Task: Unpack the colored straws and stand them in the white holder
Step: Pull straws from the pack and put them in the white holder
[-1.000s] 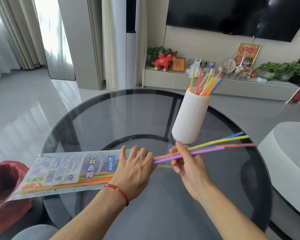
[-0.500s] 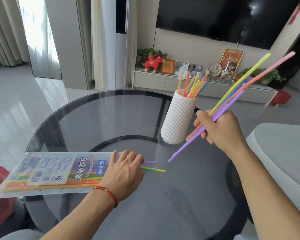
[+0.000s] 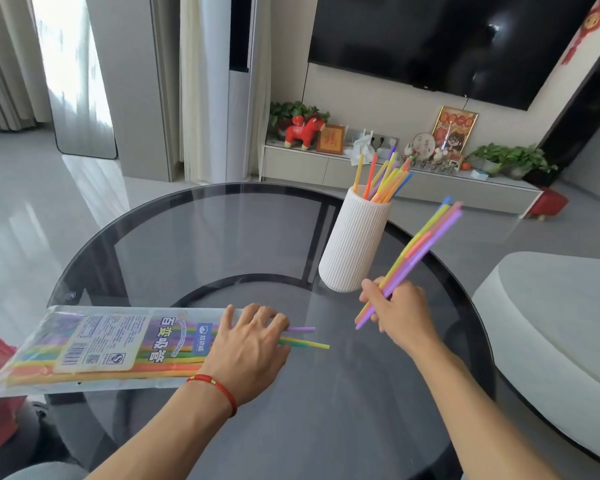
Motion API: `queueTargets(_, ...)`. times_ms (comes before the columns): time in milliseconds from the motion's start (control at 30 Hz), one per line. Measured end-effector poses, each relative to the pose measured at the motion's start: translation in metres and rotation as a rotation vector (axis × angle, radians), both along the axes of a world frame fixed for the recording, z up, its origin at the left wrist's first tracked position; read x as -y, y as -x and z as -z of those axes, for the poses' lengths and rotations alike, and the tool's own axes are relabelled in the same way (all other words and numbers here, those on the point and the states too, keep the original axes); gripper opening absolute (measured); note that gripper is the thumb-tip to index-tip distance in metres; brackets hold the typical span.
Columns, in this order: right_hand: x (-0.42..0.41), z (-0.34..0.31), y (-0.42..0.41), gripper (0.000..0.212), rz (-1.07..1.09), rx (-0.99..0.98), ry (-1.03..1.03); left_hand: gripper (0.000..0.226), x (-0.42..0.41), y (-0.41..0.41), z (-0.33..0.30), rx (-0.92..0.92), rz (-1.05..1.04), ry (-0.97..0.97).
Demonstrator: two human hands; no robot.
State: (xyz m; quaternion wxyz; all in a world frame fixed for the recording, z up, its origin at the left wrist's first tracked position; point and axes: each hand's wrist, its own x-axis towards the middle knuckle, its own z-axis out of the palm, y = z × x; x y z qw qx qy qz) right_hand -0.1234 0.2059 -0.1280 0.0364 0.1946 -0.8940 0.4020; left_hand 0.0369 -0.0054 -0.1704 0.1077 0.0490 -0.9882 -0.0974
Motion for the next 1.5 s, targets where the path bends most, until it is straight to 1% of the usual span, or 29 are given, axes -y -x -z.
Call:
queueTargets(33, -0.001, 0.001, 0.000, 0.038, -0.003, 0.016, 0.039, 0.028, 0.000, 0.001, 0.000, -0.005, 0.000, -0.007)
queueTargets(100, -0.001, 0.005, -0.002, 0.037, -0.017, 0.100, 0.046, 0.028, 0.000, 0.002, 0.002, -0.012, 0.003, -0.028)
queueTargets(133, -0.001, 0.007, -0.003, 0.037, -0.006, 0.147, 0.060, 0.029, -0.001, 0.002, 0.002, -0.018, 0.007, -0.037)
queueTargets(167, 0.000, 0.008, -0.004, 0.037, 0.030, 0.185, 0.117, 0.029, -0.001, 0.004, 0.002, -0.033, 0.014, -0.052)
queueTargets(233, 0.002, 0.001, 0.001, 0.036, 0.123, 0.229, 0.319, 0.028, -0.003, 0.008, -0.001, -0.089, 0.038, -0.113)
queueTargets(300, 0.005, -0.017, 0.009, 0.034, 0.143, 0.240, 0.516, 0.026, -0.005, 0.011, -0.007, -0.160, 0.068, -0.209)
queueTargets(367, 0.010, -0.041, 0.018, 0.034, 0.110, 0.202, 0.662, 0.026, -0.006, 0.011, -0.013, -0.228, 0.094, -0.307)
queueTargets(433, 0.016, -0.070, 0.028, 0.033, 0.115, 0.128, 0.767, 0.026, -0.005, 0.009, -0.018, -0.283, 0.102, -0.371)
queueTargets(533, 0.024, -0.109, 0.044, 0.026, 0.162, 0.019, 0.847, 0.025, -0.003, 0.004, -0.021, -0.331, 0.095, -0.379)
queueTargets(633, 0.033, -0.130, 0.055, 0.021, 0.215, -0.067, 0.778, 0.025, -0.001, 0.003, -0.020, -0.333, 0.075, -0.355)
queueTargets(700, 0.041, -0.137, 0.061, 0.023, 0.233, -0.098, 0.674, 0.026, -0.001, 0.002, -0.020, -0.325, 0.069, -0.346)
queueTargets(767, 0.048, -0.143, 0.065, 0.028, 0.257, -0.150, 0.525, 0.027, -0.003, 0.002, -0.018, -0.312, 0.075, -0.323)
queueTargets(867, 0.058, -0.151, 0.068, 0.031, 0.227, -0.198, 0.336, 0.028, -0.003, 0.003, -0.017, -0.303, 0.072, -0.308)
queueTargets(1033, 0.066, -0.167, 0.069, 0.037, 0.163, -0.188, 0.180, 0.029, -0.001, 0.004, -0.016, -0.281, 0.053, -0.316)
queueTargets(1200, 0.066, -0.179, 0.073, 0.040, 0.155, -0.171, 0.141, 0.030, 0.000, 0.004, -0.015, -0.256, 0.052, -0.305)
queueTargets(1333, 0.062, -0.181, 0.073, 0.034, 0.133, -0.213, 0.179, 0.031, 0.001, 0.004, -0.014, -0.238, 0.047, -0.310)
queueTargets(1433, 0.060, -0.182, 0.072, 0.029, 0.167, -0.320, 0.196, 0.032, 0.002, 0.004, -0.015, -0.244, 0.046, -0.330)
queueTargets(1500, 0.058, -0.179, 0.070, 0.024, 0.142, -0.447, 0.139, 0.032, 0.004, 0.003, -0.017, -0.249, 0.057, -0.307)
